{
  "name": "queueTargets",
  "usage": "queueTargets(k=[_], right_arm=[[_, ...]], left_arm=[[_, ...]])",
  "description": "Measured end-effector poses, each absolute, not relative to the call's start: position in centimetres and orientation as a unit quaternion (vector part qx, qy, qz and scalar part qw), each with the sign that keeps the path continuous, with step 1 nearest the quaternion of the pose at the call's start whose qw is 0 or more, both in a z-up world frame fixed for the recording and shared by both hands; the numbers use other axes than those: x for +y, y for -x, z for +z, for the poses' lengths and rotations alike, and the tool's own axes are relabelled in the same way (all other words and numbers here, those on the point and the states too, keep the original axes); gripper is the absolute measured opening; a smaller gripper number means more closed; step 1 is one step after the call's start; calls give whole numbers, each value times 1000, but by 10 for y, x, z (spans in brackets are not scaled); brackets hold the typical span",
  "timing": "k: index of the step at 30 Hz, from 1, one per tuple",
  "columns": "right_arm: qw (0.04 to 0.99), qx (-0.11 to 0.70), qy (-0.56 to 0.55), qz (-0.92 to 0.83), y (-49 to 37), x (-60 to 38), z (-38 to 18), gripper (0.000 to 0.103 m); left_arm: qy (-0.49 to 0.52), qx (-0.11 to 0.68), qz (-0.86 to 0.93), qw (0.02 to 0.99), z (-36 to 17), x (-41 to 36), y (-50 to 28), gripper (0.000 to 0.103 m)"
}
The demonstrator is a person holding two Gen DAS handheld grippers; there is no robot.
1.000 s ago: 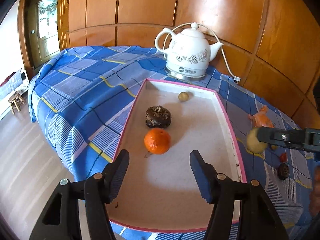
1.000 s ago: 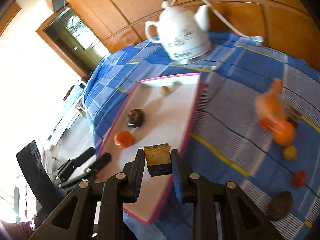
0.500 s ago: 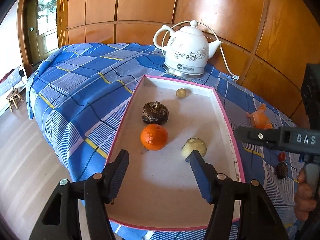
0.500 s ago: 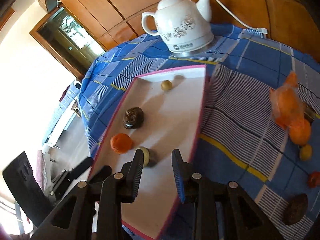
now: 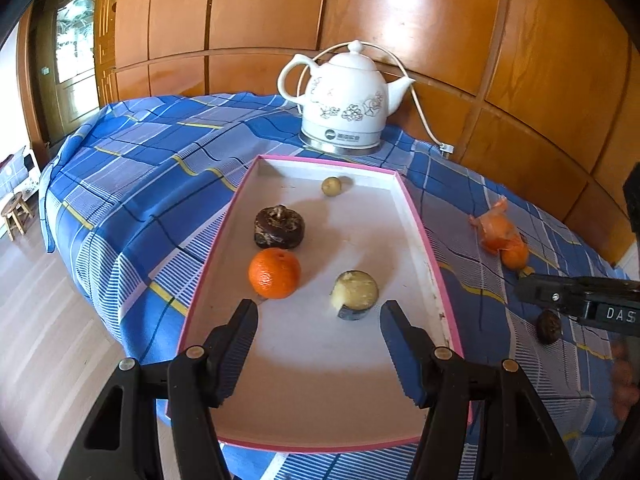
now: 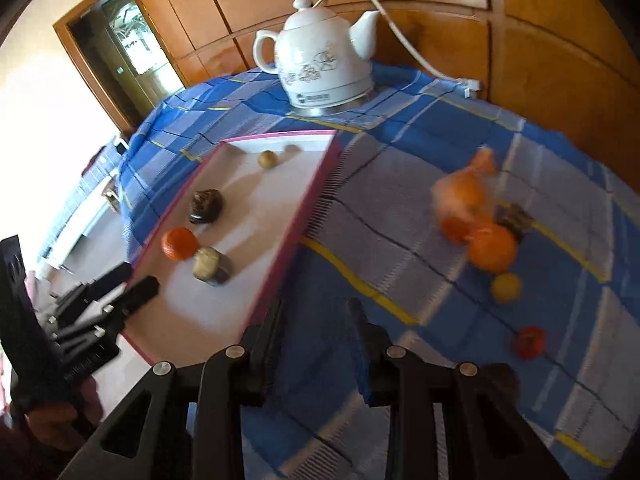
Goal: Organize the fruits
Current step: 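Lower the cut piece into the tray and open the right tool, then move the left tool to the bagged orange and grasp the bag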
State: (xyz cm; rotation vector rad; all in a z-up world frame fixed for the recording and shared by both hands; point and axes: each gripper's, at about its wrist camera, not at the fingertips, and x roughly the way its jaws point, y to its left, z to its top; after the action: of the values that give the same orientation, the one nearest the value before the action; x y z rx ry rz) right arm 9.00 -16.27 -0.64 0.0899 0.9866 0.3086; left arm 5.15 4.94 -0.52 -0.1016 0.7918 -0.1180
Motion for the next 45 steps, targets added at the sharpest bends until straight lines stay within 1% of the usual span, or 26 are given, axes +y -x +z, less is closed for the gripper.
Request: queueTargets(k=[11,20,30,33,37,45], right_arm=[[884,458,37,87,-66,-211,8,32],[890,451,37,51,-60,-254,15,32],[886,462,41,1,-58,-305,4,32],[888,459,23,-19,-58,-324,-2,32],[886,463,-9,-30,-58,-340,-9,32],[887,459,-24,-26,-60,-345,-6,32]], left_arm=[[41,392,-60,917,-8,48,-49,64],[24,395,-77,915,-6,33,-48,64],[-2,393,-122,911,5,-3,-51,64],[-9,396,-144,907,9,-20,-55,64],[-16,402,-175,898,12,-47,-65,66],[11,434,-218,874,9,-87,-105,66]])
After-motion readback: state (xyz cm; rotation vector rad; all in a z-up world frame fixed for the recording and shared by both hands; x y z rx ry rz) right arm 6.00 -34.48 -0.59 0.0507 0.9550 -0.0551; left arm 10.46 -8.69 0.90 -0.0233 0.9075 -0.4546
